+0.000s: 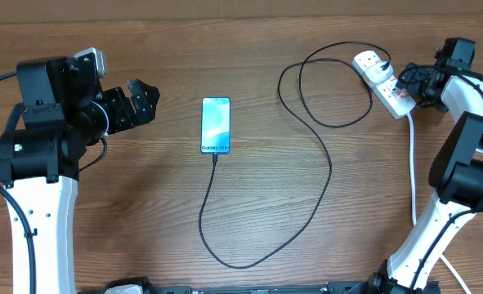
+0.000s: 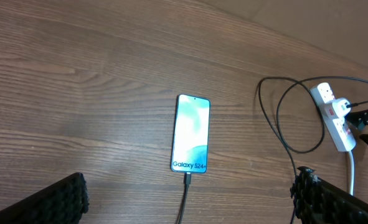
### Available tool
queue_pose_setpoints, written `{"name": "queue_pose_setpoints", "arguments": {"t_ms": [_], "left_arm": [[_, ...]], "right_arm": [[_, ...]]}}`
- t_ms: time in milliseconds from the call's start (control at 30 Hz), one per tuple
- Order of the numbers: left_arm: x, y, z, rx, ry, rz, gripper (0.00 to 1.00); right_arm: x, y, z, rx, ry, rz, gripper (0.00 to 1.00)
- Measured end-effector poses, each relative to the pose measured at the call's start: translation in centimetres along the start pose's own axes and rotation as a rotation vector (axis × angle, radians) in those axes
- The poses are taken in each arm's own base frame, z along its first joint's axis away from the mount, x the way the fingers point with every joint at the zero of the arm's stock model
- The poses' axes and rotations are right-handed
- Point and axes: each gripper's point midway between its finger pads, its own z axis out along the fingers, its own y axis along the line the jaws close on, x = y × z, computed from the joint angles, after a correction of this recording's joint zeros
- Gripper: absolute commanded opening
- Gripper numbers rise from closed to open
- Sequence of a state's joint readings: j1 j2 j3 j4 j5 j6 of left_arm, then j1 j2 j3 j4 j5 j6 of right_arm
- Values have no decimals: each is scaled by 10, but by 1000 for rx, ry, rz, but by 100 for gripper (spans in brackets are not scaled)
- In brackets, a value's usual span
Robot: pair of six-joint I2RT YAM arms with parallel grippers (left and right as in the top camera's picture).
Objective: Plug charger to phone and switch on socket
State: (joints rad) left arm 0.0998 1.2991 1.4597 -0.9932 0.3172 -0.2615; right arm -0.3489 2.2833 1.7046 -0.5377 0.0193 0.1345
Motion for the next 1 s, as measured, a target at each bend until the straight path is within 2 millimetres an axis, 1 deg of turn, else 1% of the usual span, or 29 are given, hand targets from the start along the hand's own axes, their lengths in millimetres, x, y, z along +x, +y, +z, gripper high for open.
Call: {"name": "queue_pose_setpoints", "arguments": {"t_ms": [167, 433, 767, 1000], "left_arm": [[0, 0, 0, 0, 0, 0, 100], [0, 0, 0, 0, 0, 0, 100], [0, 0, 0, 0, 0, 0, 100], [0, 0, 0, 0, 0, 0, 100]], "right_arm": [[0, 2, 0, -12, -1, 0, 100], [-1, 17, -1, -96, 0, -1, 100], [1, 25, -2, -143, 13, 15, 100], [2, 26, -2, -146, 20, 20, 100]]}}
